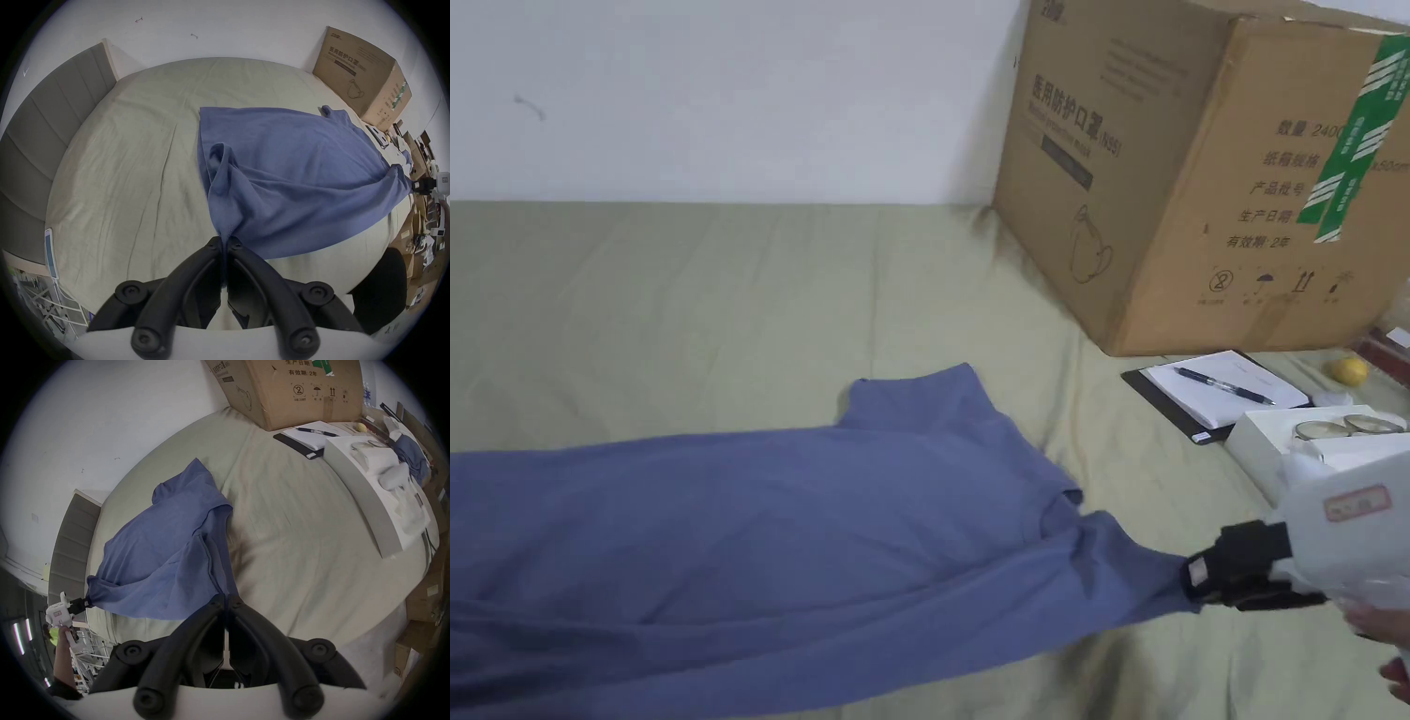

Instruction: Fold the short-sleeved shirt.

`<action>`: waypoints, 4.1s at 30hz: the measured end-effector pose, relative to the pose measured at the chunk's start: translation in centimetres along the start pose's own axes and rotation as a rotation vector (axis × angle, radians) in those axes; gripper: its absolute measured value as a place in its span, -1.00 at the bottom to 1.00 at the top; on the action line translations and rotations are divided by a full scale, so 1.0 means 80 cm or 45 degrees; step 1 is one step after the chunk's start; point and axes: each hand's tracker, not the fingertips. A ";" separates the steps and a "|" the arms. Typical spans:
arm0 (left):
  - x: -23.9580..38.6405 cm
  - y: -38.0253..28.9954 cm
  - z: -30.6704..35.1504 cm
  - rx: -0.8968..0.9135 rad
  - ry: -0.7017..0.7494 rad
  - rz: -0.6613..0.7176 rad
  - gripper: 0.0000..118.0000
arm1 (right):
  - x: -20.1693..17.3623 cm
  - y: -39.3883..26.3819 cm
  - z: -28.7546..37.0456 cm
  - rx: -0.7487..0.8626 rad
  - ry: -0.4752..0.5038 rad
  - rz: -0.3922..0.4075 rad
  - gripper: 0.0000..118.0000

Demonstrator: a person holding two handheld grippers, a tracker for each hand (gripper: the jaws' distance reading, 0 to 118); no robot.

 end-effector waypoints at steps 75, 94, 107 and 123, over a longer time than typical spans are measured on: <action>-0.004 0.248 -0.197 -0.033 0.006 -0.093 -1.00 | -0.216 -0.007 -0.103 0.499 0.272 0.488 -1.00; -0.011 0.233 -0.157 0.137 -0.044 -0.057 -1.00 | -0.128 0.302 -0.340 -0.183 -0.276 0.277 0.67; -0.011 0.207 -0.157 0.095 -0.031 -0.066 -1.00 | -0.128 0.287 -0.265 -0.004 -0.241 0.241 -1.00; -0.001 0.223 -0.007 0.326 -0.017 -0.064 -1.00 | -0.175 0.251 -0.020 0.294 -0.072 0.338 -1.00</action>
